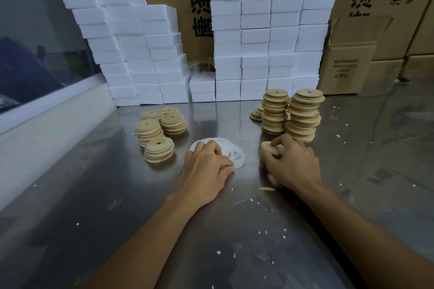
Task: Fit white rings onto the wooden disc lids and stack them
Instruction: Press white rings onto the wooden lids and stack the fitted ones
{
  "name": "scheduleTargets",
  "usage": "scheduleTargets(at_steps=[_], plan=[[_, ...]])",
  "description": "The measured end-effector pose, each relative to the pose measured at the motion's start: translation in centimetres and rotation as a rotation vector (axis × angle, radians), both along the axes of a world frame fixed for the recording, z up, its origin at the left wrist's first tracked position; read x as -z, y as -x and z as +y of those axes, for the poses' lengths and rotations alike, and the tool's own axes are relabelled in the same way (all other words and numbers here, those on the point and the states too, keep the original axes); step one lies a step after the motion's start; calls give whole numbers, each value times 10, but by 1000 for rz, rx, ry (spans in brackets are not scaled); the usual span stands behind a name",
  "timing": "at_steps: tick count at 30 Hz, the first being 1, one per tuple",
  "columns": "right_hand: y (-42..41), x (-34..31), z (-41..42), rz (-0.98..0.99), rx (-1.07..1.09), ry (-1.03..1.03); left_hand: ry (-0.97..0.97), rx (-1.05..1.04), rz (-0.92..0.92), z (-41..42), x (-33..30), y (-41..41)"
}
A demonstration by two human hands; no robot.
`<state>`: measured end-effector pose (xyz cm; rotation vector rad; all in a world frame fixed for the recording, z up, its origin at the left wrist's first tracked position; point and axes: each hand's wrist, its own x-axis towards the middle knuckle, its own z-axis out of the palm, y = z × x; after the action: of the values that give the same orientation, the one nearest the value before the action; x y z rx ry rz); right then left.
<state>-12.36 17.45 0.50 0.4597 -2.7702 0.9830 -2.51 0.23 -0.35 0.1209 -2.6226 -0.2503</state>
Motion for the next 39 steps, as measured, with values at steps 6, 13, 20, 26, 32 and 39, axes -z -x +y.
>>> scheduleTargets(at_steps=[6, 13, 20, 26, 32, 39], plan=[[4, 3, -2, 14, 3, 104, 95, 31, -14, 5, -5, 1], [8, 6, -1, -30, -39, 154, 69, 45, -80, 4, -9, 1], [4, 5, -1, -57, -94, 221, 122, 26, -140, 5, -8, 3], [5, 7, 1, -31, -190, 372, -81, 34, -18, 6, -6, -2], [0, 4, -5, -101, -373, 643, -689, 135, 219, 10, -10, -6], [-20, -1, -14, -273, -587, 748, -871, 142, 193, 12, -5, 1]])
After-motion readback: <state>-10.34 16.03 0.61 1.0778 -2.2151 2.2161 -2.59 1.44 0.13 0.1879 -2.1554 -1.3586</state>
